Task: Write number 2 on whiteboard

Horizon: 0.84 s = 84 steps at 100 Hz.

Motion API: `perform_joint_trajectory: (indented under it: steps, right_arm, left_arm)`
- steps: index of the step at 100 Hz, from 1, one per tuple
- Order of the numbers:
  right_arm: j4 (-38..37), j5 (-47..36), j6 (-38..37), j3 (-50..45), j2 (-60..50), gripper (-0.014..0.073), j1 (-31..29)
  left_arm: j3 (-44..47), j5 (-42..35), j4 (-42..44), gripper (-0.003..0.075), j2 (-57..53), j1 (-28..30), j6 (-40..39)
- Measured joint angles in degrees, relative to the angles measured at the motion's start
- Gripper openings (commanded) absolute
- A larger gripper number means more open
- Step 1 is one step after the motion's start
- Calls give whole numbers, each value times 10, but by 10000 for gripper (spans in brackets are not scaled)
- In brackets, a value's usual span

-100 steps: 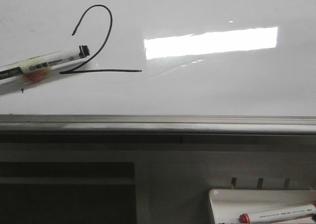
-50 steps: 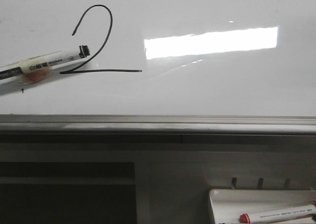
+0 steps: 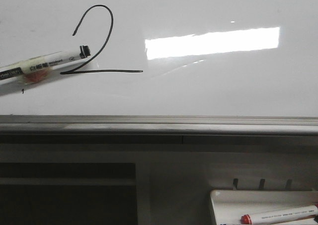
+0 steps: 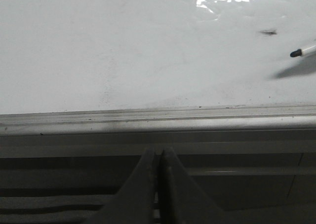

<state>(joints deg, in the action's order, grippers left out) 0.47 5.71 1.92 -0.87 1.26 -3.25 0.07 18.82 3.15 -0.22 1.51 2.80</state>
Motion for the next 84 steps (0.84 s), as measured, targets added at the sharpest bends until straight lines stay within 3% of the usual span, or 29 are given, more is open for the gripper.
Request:
perform_joint_trajectory:
  steps: [22,84]
  right_arm:
    - [-5,122,-5,0,-17,-63,-4]
    - [-8,125,-6,0,-18,-63,-4]
  left_arm:
    - [0,0,1,-20,0,0,0]
    - [0,0,2,-20,0,0,1]
